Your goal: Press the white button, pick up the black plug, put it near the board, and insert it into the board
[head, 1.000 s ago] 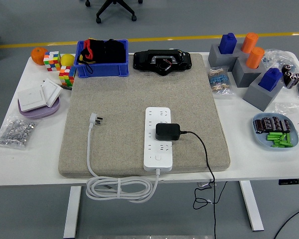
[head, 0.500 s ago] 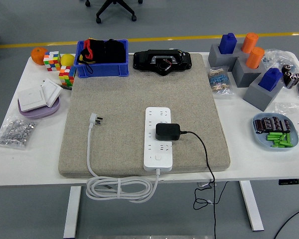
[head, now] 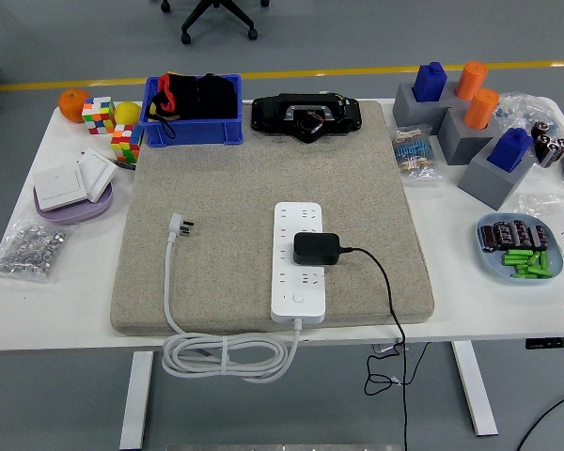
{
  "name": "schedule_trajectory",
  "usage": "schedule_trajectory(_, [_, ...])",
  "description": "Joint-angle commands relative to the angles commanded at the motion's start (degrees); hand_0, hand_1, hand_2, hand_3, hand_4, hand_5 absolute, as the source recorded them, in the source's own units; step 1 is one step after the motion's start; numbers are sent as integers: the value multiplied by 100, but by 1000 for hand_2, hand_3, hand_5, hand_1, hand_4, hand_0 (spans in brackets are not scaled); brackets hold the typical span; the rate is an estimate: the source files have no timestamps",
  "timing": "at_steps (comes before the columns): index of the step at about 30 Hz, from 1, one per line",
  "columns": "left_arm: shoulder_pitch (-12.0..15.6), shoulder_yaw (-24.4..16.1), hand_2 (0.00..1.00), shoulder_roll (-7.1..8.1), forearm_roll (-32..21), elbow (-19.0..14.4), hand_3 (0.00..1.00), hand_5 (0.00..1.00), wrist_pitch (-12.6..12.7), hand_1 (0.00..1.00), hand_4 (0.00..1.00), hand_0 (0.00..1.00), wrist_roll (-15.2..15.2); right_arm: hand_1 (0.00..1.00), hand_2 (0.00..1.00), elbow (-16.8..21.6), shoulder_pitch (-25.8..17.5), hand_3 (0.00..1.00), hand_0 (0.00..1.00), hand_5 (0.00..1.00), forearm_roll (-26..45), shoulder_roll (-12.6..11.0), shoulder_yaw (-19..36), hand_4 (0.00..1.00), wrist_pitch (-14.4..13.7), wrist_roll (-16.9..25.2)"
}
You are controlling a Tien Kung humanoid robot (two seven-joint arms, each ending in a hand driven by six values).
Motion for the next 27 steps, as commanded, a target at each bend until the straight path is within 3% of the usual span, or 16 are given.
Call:
schedule_trajectory(2, [2,15,661,12,-9,0,729,534,-1,706,648,769,10,654,589,-6,17,629,761,767,-8,-3,-12,998,16,19])
schedule_trajectory(3, [0,-5,661,16,1,0,729,535,7,706,648,771,16,633,568,-11,36,618,712,756,-24,-11,-28,998,53,-29])
schedule_trajectory(10, [2,-13,661,16,-66,0,729,532,38,706,647,769,32,633,570,-28,78,619,710,756,-106,-90,-121,998,139,-228])
schedule_trajectory(26, [-164,270,661,116,-372,0,729,528,91,706,649,771,-22,634,574,-4,189,627,710,774,-75,-237,-223,998,297,-262])
schedule_trajectory(27, [-176,268,663,125,-367,0,729,528,98,707,649,771,-24,634,573,15,174,627,705,808,-71,-250,-242,998,316,-265])
